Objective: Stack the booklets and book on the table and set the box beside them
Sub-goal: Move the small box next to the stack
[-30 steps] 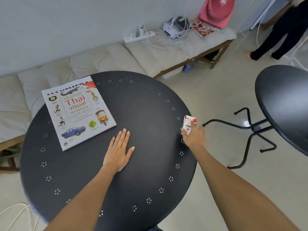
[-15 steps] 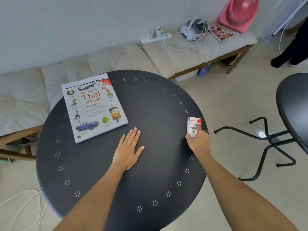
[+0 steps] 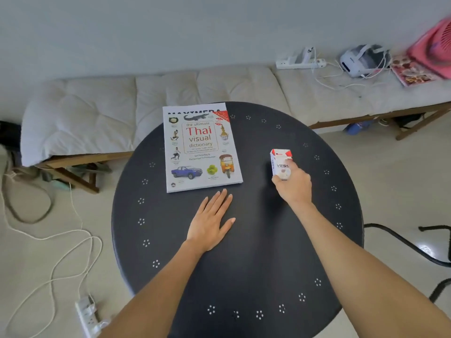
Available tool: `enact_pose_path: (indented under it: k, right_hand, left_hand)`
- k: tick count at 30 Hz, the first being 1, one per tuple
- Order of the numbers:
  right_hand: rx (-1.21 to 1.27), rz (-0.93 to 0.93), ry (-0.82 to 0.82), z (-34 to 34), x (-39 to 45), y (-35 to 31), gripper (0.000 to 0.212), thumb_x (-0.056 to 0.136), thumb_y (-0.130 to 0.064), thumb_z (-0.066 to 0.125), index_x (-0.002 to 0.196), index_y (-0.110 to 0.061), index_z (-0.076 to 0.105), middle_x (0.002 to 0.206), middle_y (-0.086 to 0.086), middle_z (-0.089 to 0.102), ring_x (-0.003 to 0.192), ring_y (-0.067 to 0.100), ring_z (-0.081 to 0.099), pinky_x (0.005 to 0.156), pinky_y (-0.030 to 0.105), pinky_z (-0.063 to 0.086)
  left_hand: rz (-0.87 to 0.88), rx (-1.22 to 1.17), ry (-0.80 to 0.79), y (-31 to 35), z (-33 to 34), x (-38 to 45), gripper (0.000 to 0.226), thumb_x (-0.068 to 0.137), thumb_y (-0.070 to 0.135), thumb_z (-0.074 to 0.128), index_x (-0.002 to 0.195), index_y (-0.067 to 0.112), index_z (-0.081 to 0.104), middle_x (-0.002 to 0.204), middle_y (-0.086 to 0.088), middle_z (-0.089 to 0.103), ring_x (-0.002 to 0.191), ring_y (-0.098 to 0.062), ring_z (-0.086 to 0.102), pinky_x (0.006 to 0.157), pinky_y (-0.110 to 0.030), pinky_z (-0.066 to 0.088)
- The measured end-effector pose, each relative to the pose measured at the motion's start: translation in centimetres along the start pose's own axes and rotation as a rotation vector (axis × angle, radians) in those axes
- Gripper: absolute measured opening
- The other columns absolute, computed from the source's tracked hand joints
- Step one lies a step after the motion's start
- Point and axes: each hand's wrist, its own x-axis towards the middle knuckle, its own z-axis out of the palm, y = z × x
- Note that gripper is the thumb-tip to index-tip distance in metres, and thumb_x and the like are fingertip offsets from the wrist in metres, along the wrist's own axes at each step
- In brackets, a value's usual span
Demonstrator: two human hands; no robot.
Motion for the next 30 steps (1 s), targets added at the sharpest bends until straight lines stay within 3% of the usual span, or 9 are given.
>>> enact_pose_path:
  k: [4, 9, 17, 25, 30]
  right_hand:
    - [0.009, -0.065, -0.025, 1.9, 2.1, -3.8, 0.060, 0.084, -0.027, 0.062, 0.140, -0.016, 0.043, 0.121, 0.014, 0.062, 0.115, 0.033, 0.055, 0.088, 0.039, 0.050]
    - [0.026, -0.109, -0.020, 4.2, 5.1, -7.3, 0.065, 0.082, -0.029, 0.067, 0.139, -0.014, 0.042, 0.131, 0.010, 0.058, 0.121, 0.030, 0.053, 0.088, 0.039, 0.052]
    - [0.035, -0.042, -0.047, 7.5, 8.2, -8.0, 0.055, 0.076, -0.029, 0.073, 0.122, -0.007, 0.051, 0.119, 0.013, 0.058, 0.111, 0.028, 0.057, 0.081, 0.038, 0.052]
    - [-0.014, -0.066, -0.043, 7.9, 11.3, -9.6, 0.063, 0.078, -0.035, 0.071, 0.129, -0.008, 0.048, 0.123, 0.013, 0.057, 0.115, 0.029, 0.057, 0.086, 0.044, 0.056]
    - [-0.019, -0.056, -0.053, 8.2, 12.5, -10.4, 0.066, 0.080, -0.035, 0.070, 0.134, -0.008, 0.043, 0.126, 0.014, 0.053, 0.118, 0.028, 0.055, 0.089, 0.043, 0.055]
  left_hand:
    - [0.021, 0.001, -0.010, -0.9, -0.1, 0.0, 0.062, 0.096, 0.054, 0.014, 0.152, 0.029, 0.002, 0.161, 0.008, -0.002, 0.149, -0.010, 0.000, 0.123, -0.037, 0.004]
    - [0.020, -0.001, 0.000, -1.0, 0.1, 0.1, 0.062, 0.096, 0.053, 0.015, 0.152, 0.028, 0.002, 0.161, 0.008, -0.002, 0.149, -0.009, -0.002, 0.121, -0.033, -0.003]
    - [0.015, 0.020, -0.016, -1.1, 0.4, 0.3, 0.063, 0.096, 0.052, 0.017, 0.152, 0.026, 0.007, 0.161, 0.006, 0.004, 0.149, -0.012, 0.004, 0.120, -0.035, -0.001]
    - [0.001, 0.019, -0.019, -1.0, 0.3, 0.3, 0.062, 0.096, 0.051, 0.024, 0.150, 0.023, 0.021, 0.159, 0.003, 0.022, 0.146, -0.015, 0.022, 0.118, -0.042, 0.013]
    - [0.001, 0.018, -0.028, -1.0, 0.3, 0.4, 0.061, 0.096, 0.052, 0.023, 0.150, 0.023, 0.022, 0.158, 0.002, 0.023, 0.146, -0.015, 0.022, 0.118, -0.042, 0.014]
